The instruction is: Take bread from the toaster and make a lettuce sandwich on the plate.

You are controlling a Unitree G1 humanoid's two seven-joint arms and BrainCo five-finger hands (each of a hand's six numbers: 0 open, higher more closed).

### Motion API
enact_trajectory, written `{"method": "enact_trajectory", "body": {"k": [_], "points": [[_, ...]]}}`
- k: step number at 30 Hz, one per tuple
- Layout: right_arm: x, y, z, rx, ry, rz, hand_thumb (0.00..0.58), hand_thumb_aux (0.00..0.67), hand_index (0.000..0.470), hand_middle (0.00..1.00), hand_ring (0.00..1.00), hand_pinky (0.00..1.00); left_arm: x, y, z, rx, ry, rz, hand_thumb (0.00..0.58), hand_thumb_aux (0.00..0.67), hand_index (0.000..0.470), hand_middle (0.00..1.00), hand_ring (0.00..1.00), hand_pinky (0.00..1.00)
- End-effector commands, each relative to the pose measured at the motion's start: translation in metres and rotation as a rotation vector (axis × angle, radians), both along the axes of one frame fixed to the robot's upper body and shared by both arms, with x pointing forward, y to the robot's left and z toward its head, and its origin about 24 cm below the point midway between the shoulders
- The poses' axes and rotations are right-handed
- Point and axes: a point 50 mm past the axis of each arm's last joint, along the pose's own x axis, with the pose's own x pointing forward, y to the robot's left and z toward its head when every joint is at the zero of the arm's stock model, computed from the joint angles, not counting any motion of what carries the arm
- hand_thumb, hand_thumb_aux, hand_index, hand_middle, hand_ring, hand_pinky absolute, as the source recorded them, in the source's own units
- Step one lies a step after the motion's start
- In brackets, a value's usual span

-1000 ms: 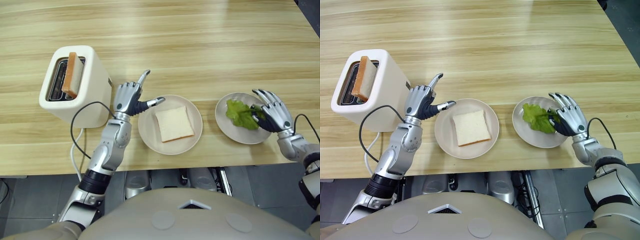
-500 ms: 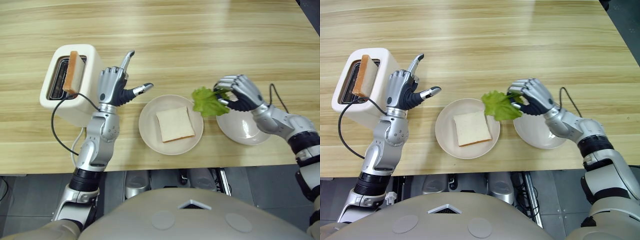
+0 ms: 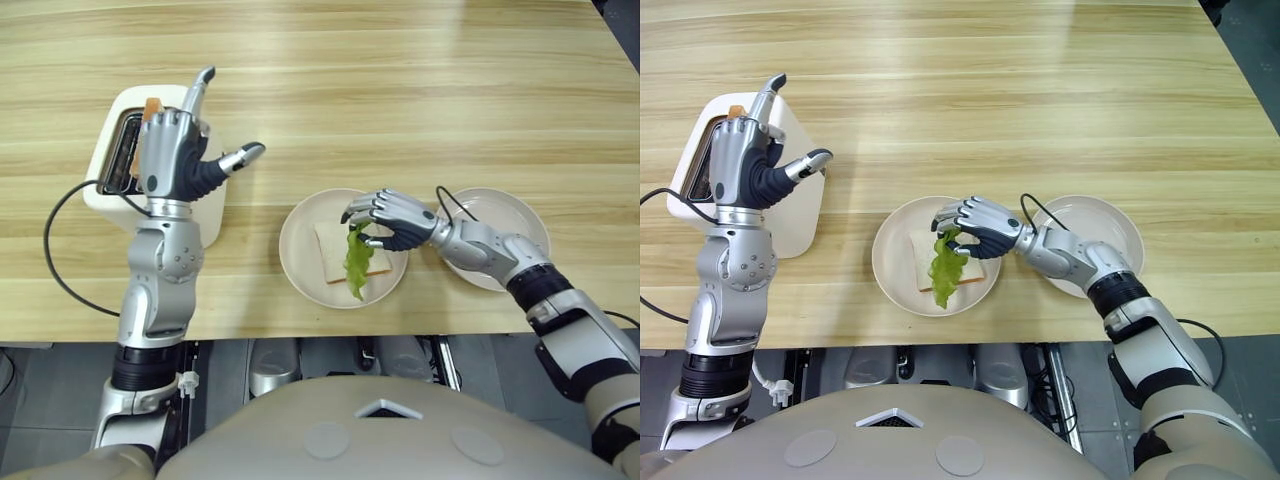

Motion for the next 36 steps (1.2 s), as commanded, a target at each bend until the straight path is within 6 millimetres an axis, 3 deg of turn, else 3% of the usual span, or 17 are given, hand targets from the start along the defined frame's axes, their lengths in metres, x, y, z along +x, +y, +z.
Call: {"method": "enact_trajectory", "body": {"k": [1,7,10,11,12,13,14,25,31,32,33,36], "points": [[0.005,0.0,-0.003,-0.028,-0.012,-0.018,0.58,0.67,0.46,0.25,0.25,0.25,-0.002,0.003,-0.006,-0.001,0.034,-0.001,0.0,0.0,0.0,1.0,1.0,1.0],[0.013,-0.002,-0.006,-0.081,-0.041,-0.047,0.58,0.67,0.46,0.23,0.23,0.23,-0.001,-0.003,-0.014,-0.023,0.064,-0.024,0.0,0.0,0.0,1.0,1.0,1.0],[0.014,0.0,-0.011,-0.13,-0.045,-0.044,0.58,0.67,0.46,0.15,0.15,0.15,0.0,-0.005,-0.015,-0.029,0.071,-0.033,0.0,0.0,0.0,1.0,1.0,1.0],[0.014,0.0,-0.013,-0.144,-0.041,-0.041,0.58,0.67,0.46,0.0,0.0,0.0,0.0,-0.005,-0.015,-0.029,0.072,-0.034,0.0,0.0,0.0,1.0,1.0,1.0],[0.014,0.001,-0.015,-0.154,-0.036,-0.04,0.58,0.67,0.46,0.0,0.0,0.0,0.0,-0.005,-0.015,-0.029,0.074,-0.035,0.0,0.0,0.0,1.0,1.0,1.0],[0.014,0.001,-0.017,-0.166,-0.033,-0.04,0.546,0.507,0.348,0.0,0.0,0.0,0.0,-0.004,-0.015,-0.03,0.076,-0.035,0.0,0.0,0.0,1.0,1.0,1.0],[0.014,0.002,-0.018,-0.172,-0.043,-0.045,0.0,0.0,0.0,0.0,0.0,0.0,0.001,-0.004,-0.016,-0.03,0.08,-0.036,0.0,0.0,0.0,1.0,1.0,1.0],[0.022,0.003,-0.005,-0.103,-0.108,-0.094,0.0,0.0,0.0,0.0,0.0,0.0,0.001,-0.004,-0.016,-0.033,0.08,-0.035,0.0,0.0,0.0,1.0,1.0,1.0],[0.036,-0.012,0.027,-0.009,-0.229,-0.188,0.0,0.0,0.0,0.0,0.0,0.0,-0.003,0.002,0.003,-0.021,-0.044,0.0,0.0,0.0,0.0,1.0,1.0,1.0],[0.038,-0.016,0.035,0.022,-0.252,-0.207,0.0,0.0,0.0,0.0,0.0,0.0,-0.005,0.004,0.011,-0.019,-0.088,0.011,0.0,0.0,0.0,0.78,0.78,0.78],[0.039,-0.019,0.042,0.048,-0.274,-0.225,0.0,0.0,0.0,0.0,0.0,0.0,-0.008,0.006,0.018,-0.017,-0.132,0.019,0.0,0.0,0.0,0.0,0.0,0.0],[0.04,-0.026,0.054,0.093,-0.306,-0.263,0.0,0.0,0.0,0.0,0.0,0.0,-0.017,0.012,0.037,-0.009,-0.228,0.044,0.0,0.0,0.0,0.0,0.0,0.0]]}}
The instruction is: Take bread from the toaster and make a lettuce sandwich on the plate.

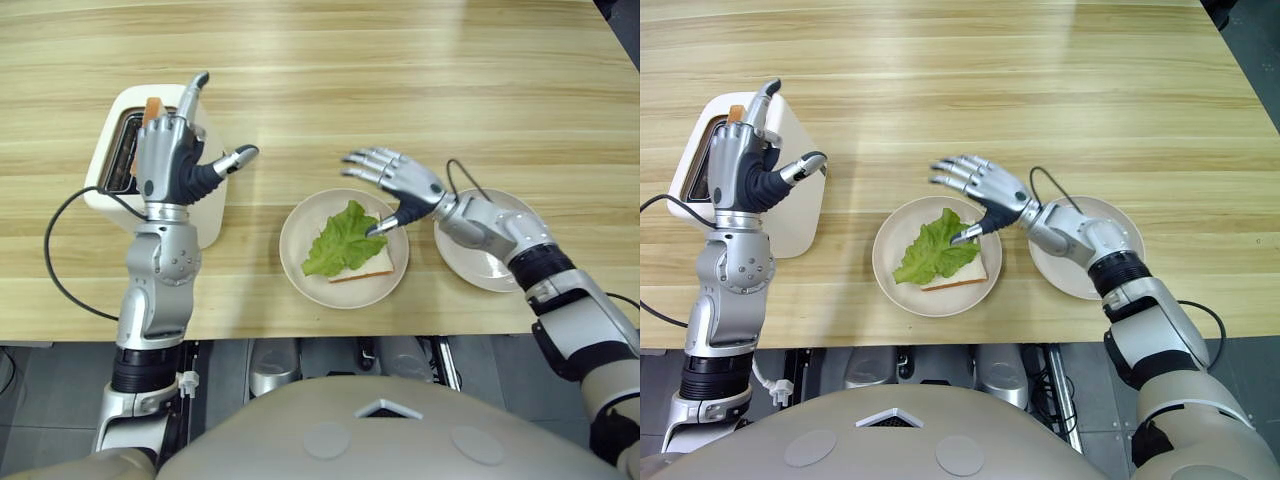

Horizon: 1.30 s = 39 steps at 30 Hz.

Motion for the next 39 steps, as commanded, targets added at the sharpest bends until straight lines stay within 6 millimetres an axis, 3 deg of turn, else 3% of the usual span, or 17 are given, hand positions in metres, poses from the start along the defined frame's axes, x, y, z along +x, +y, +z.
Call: {"method": "enact_trajectory", "body": {"k": [1,4,6,8,12,19,30,32,33,34,39], "points": [[0.002,-0.008,0.018,0.077,-0.056,-0.043,0.0,0.0,0.0,0.0,0.0,0.0,-0.015,0.009,0.034,0.016,-0.17,0.045,0.0,0.0,0.0,0.0,0.0,0.0],[0.0,-0.016,0.024,0.131,-0.077,-0.079,0.0,0.0,0.0,0.0,0.0,0.0,-0.03,0.024,0.059,0.064,-0.27,0.137,0.0,0.0,0.0,0.0,0.0,0.0],[-0.001,-0.019,0.025,0.161,-0.081,-0.097,0.0,0.0,0.0,0.0,0.0,0.0,-0.031,0.038,0.061,0.102,-0.254,0.216,0.0,0.0,0.0,0.0,0.0,0.0],[-0.003,-0.021,0.024,0.183,-0.071,-0.108,0.0,0.0,0.0,0.0,0.0,0.0,-0.026,0.053,0.05,0.144,-0.15,0.295,0.0,0.0,0.0,0.0,0.0,0.0],[-0.005,-0.022,0.019,0.195,-0.045,-0.126,0.0,0.0,0.0,0.0,0.0,0.0,-0.014,0.074,0.008,0.218,0.155,0.378,0.0,0.0,0.0,0.0,0.0,0.0],[-0.005,-0.021,0.015,0.207,-0.024,-0.131,0.0,0.0,0.0,0.0,0.0,0.0,-0.004,0.073,-0.028,0.232,0.345,0.373,0.0,0.0,0.0,0.0,0.0,0.0],[-0.007,-0.022,0.012,0.217,-0.014,-0.139,0.0,0.0,0.0,0.0,0.0,0.0,-0.001,0.071,-0.029,0.246,0.387,0.389,0.0,0.0,0.0,0.0,0.0,0.0],[-0.007,-0.022,0.011,0.219,-0.014,-0.14,0.0,0.0,0.0,0.0,0.0,0.0,-0.002,0.071,-0.03,0.244,0.403,0.387,0.027,0.016,0.011,0.0,0.0,0.0],[-0.007,-0.022,0.011,0.219,-0.014,-0.141,0.0,0.0,0.0,0.0,0.0,0.0,-0.002,0.07,-0.03,0.243,0.411,0.387,0.559,0.544,0.373,0.0,0.0,0.0],[-0.007,-0.023,0.011,0.22,-0.014,-0.142,0.0,0.0,0.0,0.0,0.0,0.0,-0.002,0.07,-0.031,0.243,0.422,0.387,0.58,0.67,0.46,0.0,0.0,0.0],[-0.008,-0.022,0.01,0.224,-0.015,-0.143,0.0,0.0,0.0,0.0,0.0,0.0,-0.001,0.065,-0.043,0.234,0.517,0.354,0.58,0.67,0.46,0.0,0.0,0.0]]}}
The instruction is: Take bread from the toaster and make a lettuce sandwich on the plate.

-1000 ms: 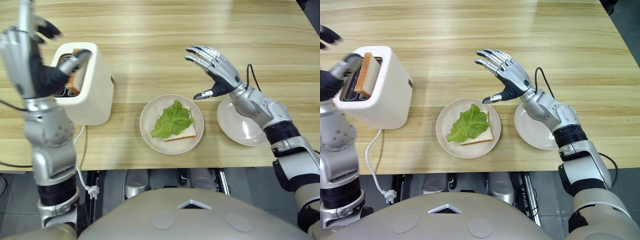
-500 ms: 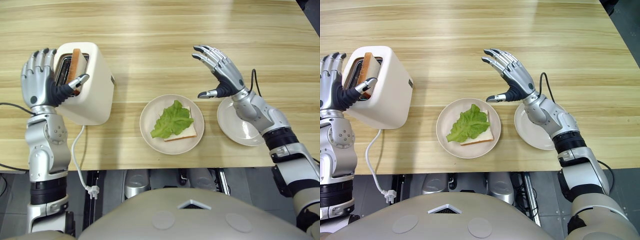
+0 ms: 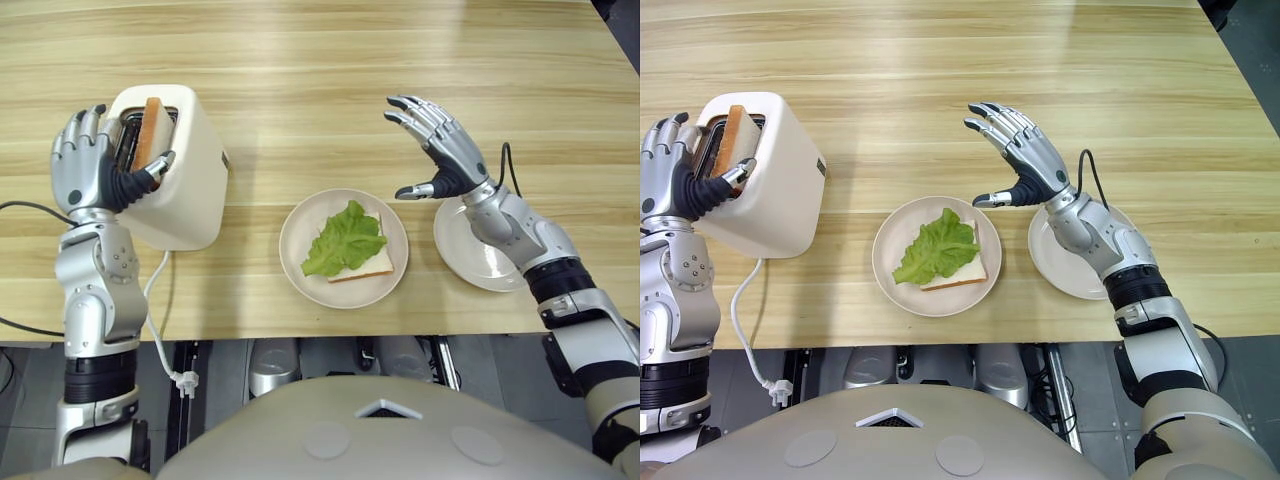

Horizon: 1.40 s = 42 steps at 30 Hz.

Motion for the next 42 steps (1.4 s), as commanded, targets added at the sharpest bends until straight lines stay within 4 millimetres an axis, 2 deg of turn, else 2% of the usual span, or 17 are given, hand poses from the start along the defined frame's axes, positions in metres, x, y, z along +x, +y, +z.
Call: {"method": "enact_trajectory", "body": {"k": [1,5,8,13,17,18,19,22,24,28,30,33,36,39,42], "points": [[0.0,-0.002,-0.001,0.009,0.004,-0.012,0.0,0.0,0.0,0.0,0.0,0.0,-0.001,-0.003,-0.015,-0.01,0.116,-0.017,0.58,0.67,0.46,0.0,0.0,0.0],[0.0,0.0,-0.001,0.012,0.005,-0.009,0.0,0.0,0.0,0.0,0.0,0.0,-0.001,-0.01,-0.02,-0.041,0.139,-0.051,0.58,0.67,0.46,0.0,0.0,0.0],[0.0,0.0,-0.003,0.012,0.01,-0.011,0.0,0.0,0.0,0.0,0.0,0.0,0.001,-0.011,-0.012,-0.041,0.094,-0.06,0.58,0.67,0.46,0.0,0.0,0.0],[0.0,0.001,-0.006,0.011,0.017,-0.018,0.0,0.0,0.0,0.0,0.0,0.0,0.004,-0.013,0.028,0.003,-0.18,-0.061,0.58,0.67,0.46,0.0,0.0,0.0],[0.0,-0.001,-0.006,0.015,0.013,-0.028,0.0,0.0,0.0,0.0,0.0,0.0,-0.002,-0.013,0.06,0.042,-0.398,-0.055,0.58,0.67,0.46,0.0,0.0,0.0],[0.0,-0.002,-0.005,0.016,0.009,-0.033,0.0,0.0,0.0,0.0,0.0,0.0,-0.005,-0.015,0.068,0.046,-0.45,-0.065,0.58,0.67,0.46,0.55,0.55,0.55],[0.001,-0.003,-0.004,0.02,0.005,-0.037,0.0,0.0,0.0,0.0,0.0,0.0,-0.006,-0.018,0.074,0.051,-0.486,-0.082,0.58,0.67,0.46,1.0,1.0,1.0],[0.002,-0.008,0.001,0.038,-0.017,-0.057,0.0,0.0,0.0,0.0,0.0,0.0,-0.008,-0.035,0.087,0.016,-0.557,-0.206,0.58,0.67,0.46,1.0,1.0,1.0],[0.003,-0.013,0.004,0.049,-0.032,-0.08,0.0,0.0,0.0,0.0,0.0,0.0,-0.004,-0.052,0.09,-0.09,-0.545,-0.33,0.58,0.67,0.46,1.0,1.0,1.0],[0.007,-0.027,0.013,0.079,-0.061,-0.137,0.0,0.0,0.0,0.0,0.0,0.0,0.01,-0.098,0.071,-0.404,-0.356,-0.633,0.58,0.67,0.46,1.0,1.0,1.0],[0.009,-0.032,0.016,0.085,-0.072,-0.157,0.0,0.0,0.0,0.0,0.0,0.0,0.014,-0.117,0.053,-0.585,-0.205,-0.75,0.58,0.67,0.46,1.0,1.0,1.0],[0.01,-0.039,0.017,0.088,-0.072,-0.179,0.0,0.0,0.0,0.0,0.0,0.0,0.016,-0.137,0.018,-0.761,0.03,-0.846,0.58,0.67,0.46,1.0,1.0,1.0],[0.01,-0.043,0.019,0.096,-0.072,-0.19,0.0,0.0,0.0,0.0,0.0,0.0,0.015,-0.153,-0.018,-0.869,0.242,-0.88,0.58,0.67,0.46,1.0,1.0,1.0],[0.01,-0.044,0.018,0.101,-0.066,-0.191,0.0,0.0,0.0,0.0,0.0,0.0,0.014,-0.16,-0.049,-0.874,0.377,-0.865,0.58,0.67,0.46,1.0,1.0,1.0],[0.01,-0.043,0.016,0.1,-0.059,-0.186,0.0,0.0,0.0,0.0,0.0,0.0,0.01,-0.162,-0.07,-0.848,0.478,-0.856,0.58,0.67,0.46,1.0,1.0,1.0]]}}
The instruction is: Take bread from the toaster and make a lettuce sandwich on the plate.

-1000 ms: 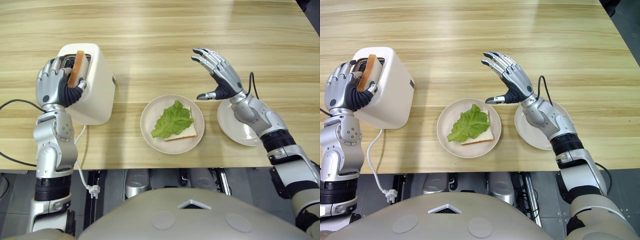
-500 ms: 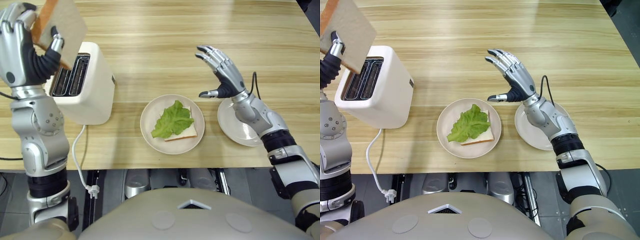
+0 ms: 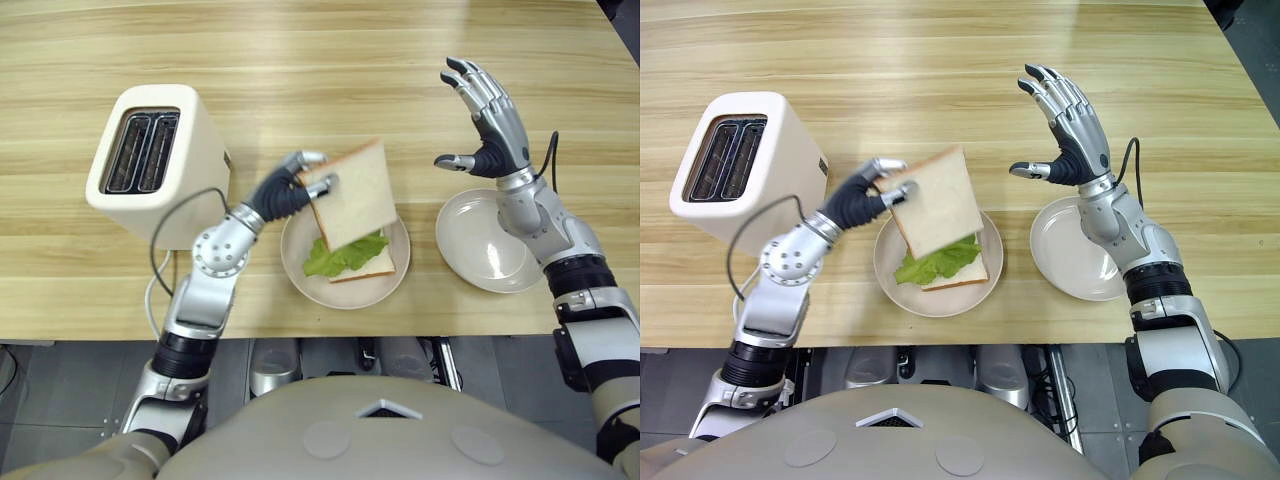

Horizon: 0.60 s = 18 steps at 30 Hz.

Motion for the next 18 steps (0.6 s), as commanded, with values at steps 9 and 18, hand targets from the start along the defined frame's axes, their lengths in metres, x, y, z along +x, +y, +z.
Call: {"method": "enact_trajectory", "body": {"k": [9,18], "points": [[0.001,0.0,-0.003,0.007,0.024,0.003,0.0,0.0,0.0,0.0,0.0,0.0,-0.006,0.007,-0.048,0.132,0.213,-0.099,0.58,0.67,0.46,1.0,1.0,1.0],[0.0,0.006,-0.006,0.004,0.04,0.025,0.0,0.0,0.0,0.0,0.0,0.0,0.007,0.007,-0.049,0.243,0.109,-0.038,0.579,0.641,0.44,1.0,1.0,1.0]]}}
